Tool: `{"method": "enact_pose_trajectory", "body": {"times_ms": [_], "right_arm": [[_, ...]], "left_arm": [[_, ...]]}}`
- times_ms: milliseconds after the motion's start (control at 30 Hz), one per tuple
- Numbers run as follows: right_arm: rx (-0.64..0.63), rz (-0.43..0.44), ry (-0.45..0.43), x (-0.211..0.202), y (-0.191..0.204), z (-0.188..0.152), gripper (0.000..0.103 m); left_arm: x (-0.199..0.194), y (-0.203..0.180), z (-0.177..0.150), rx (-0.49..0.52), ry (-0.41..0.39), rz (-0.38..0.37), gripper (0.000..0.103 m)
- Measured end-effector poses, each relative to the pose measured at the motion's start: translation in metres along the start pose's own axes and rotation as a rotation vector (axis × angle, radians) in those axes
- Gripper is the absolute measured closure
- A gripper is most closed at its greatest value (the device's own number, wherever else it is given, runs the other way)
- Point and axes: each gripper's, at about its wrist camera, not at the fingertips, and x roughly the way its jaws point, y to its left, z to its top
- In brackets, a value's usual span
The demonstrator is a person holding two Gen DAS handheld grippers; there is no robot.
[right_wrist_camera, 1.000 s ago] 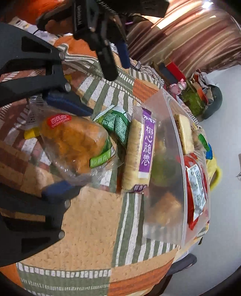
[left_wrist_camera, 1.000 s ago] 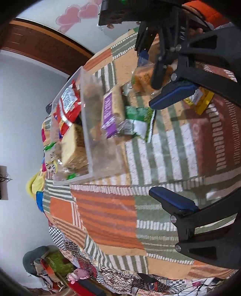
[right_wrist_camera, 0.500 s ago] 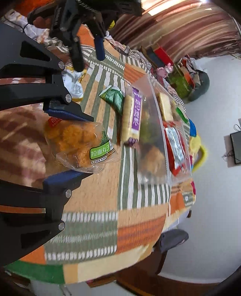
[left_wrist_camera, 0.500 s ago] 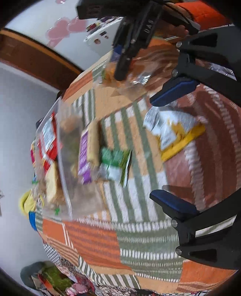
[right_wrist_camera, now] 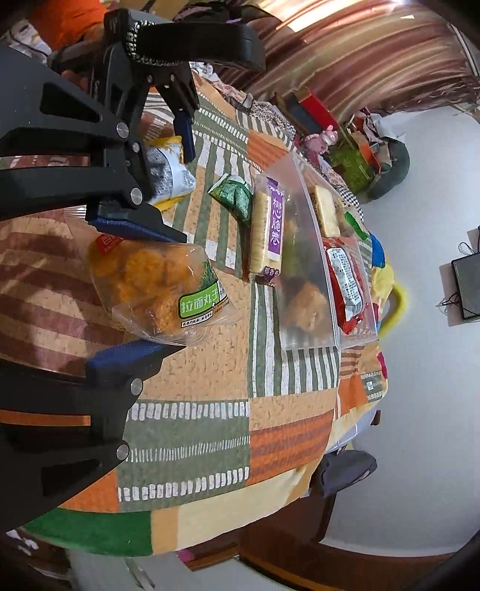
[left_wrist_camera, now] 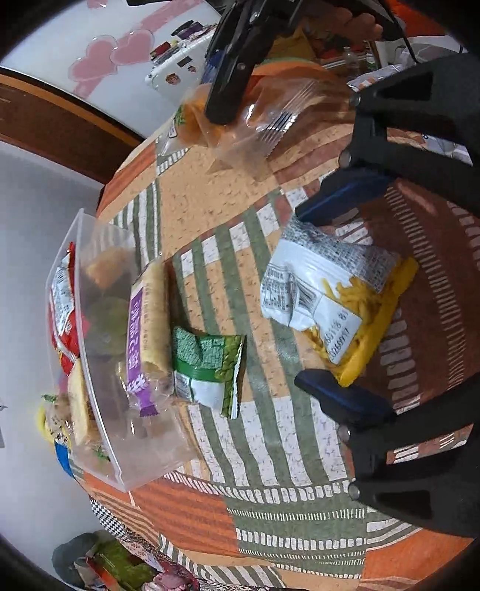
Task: Organize snacks
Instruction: 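Drop the chip bag into the box with the left tool while the right drops the nugget bag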
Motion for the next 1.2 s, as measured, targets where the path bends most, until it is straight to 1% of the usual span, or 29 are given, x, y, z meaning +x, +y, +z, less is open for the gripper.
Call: {"method": "enact_pose_trajectory", "body": {"times_ms": [33,133,300,400,633,767,1033,1200], "right_arm": [[0.001,0.004,-0.001,0.000,0.000,0.000,0.058],[0.008,0.013,-0.004,0.001,-0.001,0.002,0.058],[0.009,0.018,-0.020,0.003,0.003,0.009,0.058],[0.003,0.020,-0.039,0.005,0.006,0.019,0.059],[-0.012,0.026,-0.105,0.006,0.015,0.049,0.058],[-0.025,0.023,-0.149,0.008,0.022,0.069,0.058],[-0.060,0.006,-0.208,0.023,0.037,0.109,0.059],[-0.073,-0.001,-0.217,0.041,0.045,0.131,0.059]], "left_arm": [[-0.001,0.002,-0.001,0.002,-0.005,0.008,0.040],[-0.001,0.008,-0.001,-0.017,-0.013,-0.008,0.044],[-0.012,0.017,0.002,-0.035,-0.043,0.021,0.045],[-0.022,0.023,0.010,-0.049,-0.079,0.037,0.045],[-0.054,0.044,0.042,-0.081,-0.189,0.065,0.045],[-0.060,0.057,0.062,-0.101,-0.227,0.084,0.045],[-0.058,0.078,0.108,-0.123,-0.284,0.126,0.045],[-0.048,0.093,0.135,-0.147,-0.295,0.128,0.045]]}}
